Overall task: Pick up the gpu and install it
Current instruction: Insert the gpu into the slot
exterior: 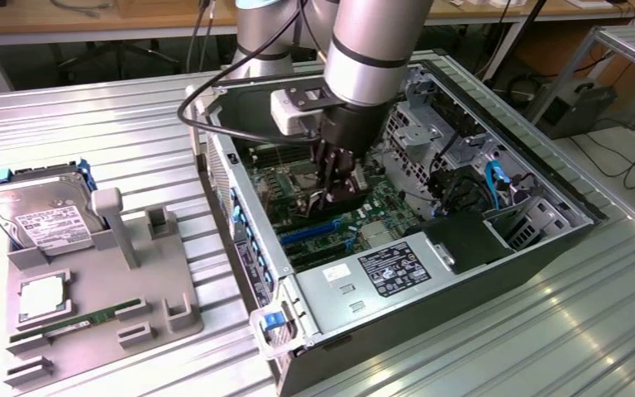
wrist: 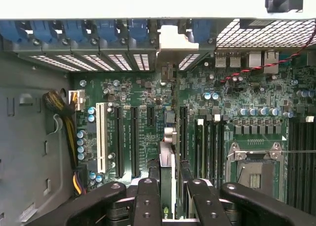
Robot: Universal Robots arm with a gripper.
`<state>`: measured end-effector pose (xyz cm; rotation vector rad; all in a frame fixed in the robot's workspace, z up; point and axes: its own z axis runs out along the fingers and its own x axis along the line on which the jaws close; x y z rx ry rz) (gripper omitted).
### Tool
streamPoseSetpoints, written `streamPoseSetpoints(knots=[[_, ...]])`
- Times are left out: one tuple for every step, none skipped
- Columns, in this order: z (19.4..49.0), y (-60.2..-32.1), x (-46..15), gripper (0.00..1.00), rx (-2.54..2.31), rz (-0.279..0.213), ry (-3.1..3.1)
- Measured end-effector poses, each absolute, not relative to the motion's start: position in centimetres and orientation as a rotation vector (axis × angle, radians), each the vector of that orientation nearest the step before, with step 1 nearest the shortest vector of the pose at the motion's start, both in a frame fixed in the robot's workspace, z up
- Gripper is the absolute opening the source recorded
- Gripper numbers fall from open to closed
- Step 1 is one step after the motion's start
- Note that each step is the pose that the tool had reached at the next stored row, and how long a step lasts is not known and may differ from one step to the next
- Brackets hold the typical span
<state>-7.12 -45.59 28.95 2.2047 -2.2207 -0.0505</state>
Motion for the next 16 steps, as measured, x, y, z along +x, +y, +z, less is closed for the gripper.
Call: streamPoseSetpoints(knots=[[28.9,-45.6,-7.2,0.26,2.206,-0.054,-2.222],[28.8,-45.7,-7.2,0.26,2.207,-0.057,-2.223],[28.6,-45.8,-7.2,0.26,2.209,-0.059,-2.224],[28.5,-46.0,-7.2,0.26,2.21,-0.061,-2.225],[28.4,-46.1,-7.2,0.26,2.21,-0.063,-2.226],[28.3,-46.2,-7.2,0.26,2.211,-0.064,-2.226],[28.2,-46.2,-7.2,0.26,2.211,-0.065,-2.227],[28.1,-46.2,-7.3,0.26,2.211,-0.065,-2.227],[27.9,-46.2,-7.4,0.26,2.211,-0.065,-2.227],[27.8,-46.2,-7.5,0.26,2.211,-0.065,-2.227],[27.7,-46.2,-7.5,0.26,2.211,-0.065,-2.227],[27.7,-46.2,-7.6,0.26,2.211,-0.065,-2.227],[27.6,-46.2,-7.6,0.26,2.211,-0.065,-2.227],[27.5,-46.2,-7.6,0.26,2.211,-0.065,-2.227],[27.2,-46.1,-7.7,0.26,2.211,-0.065,-2.227],[27.0,-46.1,-7.7,0.26,2.211,-0.065,-2.227]])
